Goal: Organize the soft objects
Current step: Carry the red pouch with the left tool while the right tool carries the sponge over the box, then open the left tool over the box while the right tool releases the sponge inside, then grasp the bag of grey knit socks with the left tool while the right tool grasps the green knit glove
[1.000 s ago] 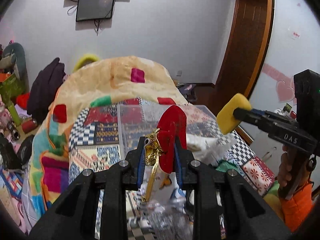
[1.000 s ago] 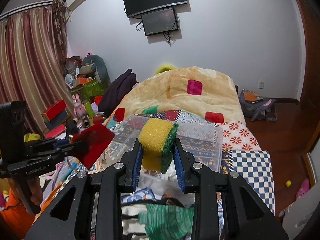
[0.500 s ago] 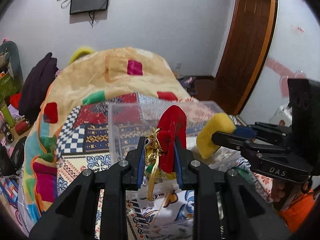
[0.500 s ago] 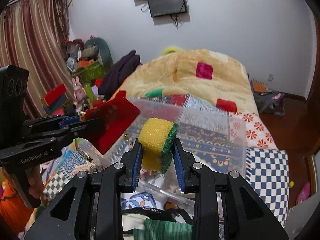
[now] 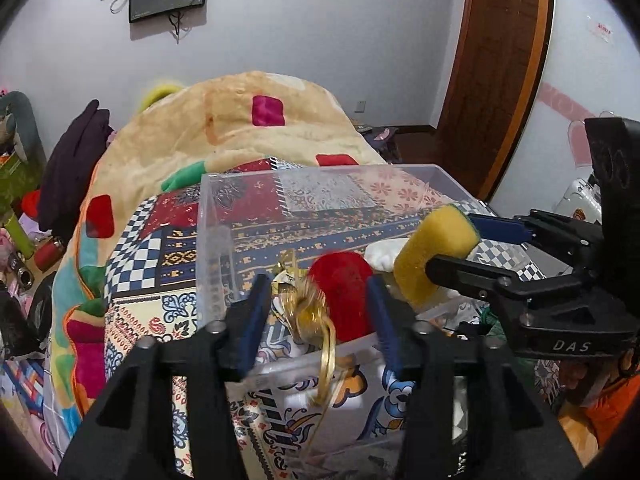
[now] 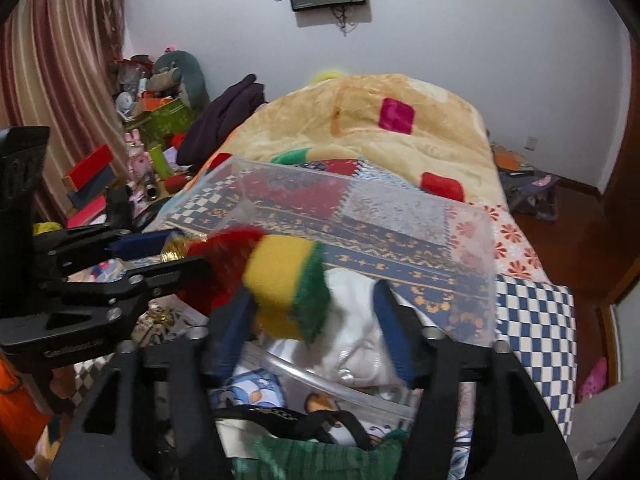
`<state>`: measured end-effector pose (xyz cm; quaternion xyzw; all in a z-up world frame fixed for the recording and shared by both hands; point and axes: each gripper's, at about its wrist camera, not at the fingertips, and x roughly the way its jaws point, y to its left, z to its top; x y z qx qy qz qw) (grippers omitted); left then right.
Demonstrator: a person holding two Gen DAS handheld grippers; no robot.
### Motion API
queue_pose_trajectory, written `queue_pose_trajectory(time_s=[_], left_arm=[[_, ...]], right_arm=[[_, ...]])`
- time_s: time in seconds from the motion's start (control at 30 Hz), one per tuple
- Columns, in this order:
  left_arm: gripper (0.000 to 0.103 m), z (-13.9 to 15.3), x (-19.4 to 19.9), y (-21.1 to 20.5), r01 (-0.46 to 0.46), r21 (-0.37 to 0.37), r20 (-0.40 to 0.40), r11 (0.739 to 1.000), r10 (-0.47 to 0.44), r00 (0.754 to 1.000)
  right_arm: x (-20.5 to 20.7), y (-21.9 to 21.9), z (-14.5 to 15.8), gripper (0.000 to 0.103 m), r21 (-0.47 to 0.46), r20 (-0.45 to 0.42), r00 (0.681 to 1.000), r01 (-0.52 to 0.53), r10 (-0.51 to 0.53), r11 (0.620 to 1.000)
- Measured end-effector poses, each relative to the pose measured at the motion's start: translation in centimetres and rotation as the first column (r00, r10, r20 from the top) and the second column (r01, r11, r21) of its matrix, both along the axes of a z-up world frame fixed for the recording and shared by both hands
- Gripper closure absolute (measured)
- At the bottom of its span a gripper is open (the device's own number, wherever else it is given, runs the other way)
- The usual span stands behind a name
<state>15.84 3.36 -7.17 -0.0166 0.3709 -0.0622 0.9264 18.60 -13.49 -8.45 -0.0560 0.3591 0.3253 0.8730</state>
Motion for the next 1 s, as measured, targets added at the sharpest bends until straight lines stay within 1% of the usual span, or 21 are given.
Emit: queue_pose_trajectory(time_s=[0.1, 0.23, 0.4, 0.47, 0.53, 0.7, 0.83, 1.0], left_arm=[[0.049, 0.5, -0.6, 0.1, -0.004, -0.003, 0.006, 1.000, 0.004, 1.000], [0.036, 1.4, -2.1, 0.2, -0.016, -0.002, 0.026, 1.000, 0.016, 1.000], [0.022, 2.3, -4.2, 0.3, -0.022, -0.002, 0.043, 1.000, 0.022, 0.999], [0.013, 2.6, -5.3, 0.2, -0.024, -0.001, 0.047, 1.000, 0.024, 0.999], [0.011, 2.6, -6.3, 0.1, -0.024, -0.002, 0.048, 1.000, 0.024, 0.999], [0.010, 1.8, -8.3, 0.0, -0.020, -0.014, 0.017, 1.000, 0.020, 1.000], [0.009, 0.2, -9.5, -0.1, -0.025, -0.032, -0.027, 0.999, 0.025, 0.999], [0.009, -2.3, -10.6, -0.1, -0.035, -0.035, -0.091, 0.999, 0.032, 0.995]], right_arm=[[-0.3, -0.6, 0.4, 0.034, -0.004, 0.011, 1.000, 0.023, -0.023, 1.000], [-0.8, -1.8, 1.3, 0.022, 0.010, 0.034, 0.998, 0.055, -0.056, 0.998], [-2.0, -3.1, 2.9, 0.018, 0.038, 0.079, 0.995, 0.063, -0.065, 0.997], [-2.7, -3.7, 3.4, 0.015, 0.057, 0.084, 0.994, 0.064, -0.069, 0.996], [-3.2, -4.1, 3.5, 0.013, 0.073, 0.080, 0.994, 0.063, -0.068, 0.995], [-4.6, -4.9, 3.1, 0.012, 0.071, 0.071, 0.995, 0.064, -0.070, 0.995], [-5.3, -5.2, 1.9, 0.012, 0.062, 0.034, 0.997, 0.063, -0.065, 0.996], [-6.0, -5.3, -0.3, 0.012, 0.026, -0.031, 0.998, 0.055, -0.055, 0.998]])
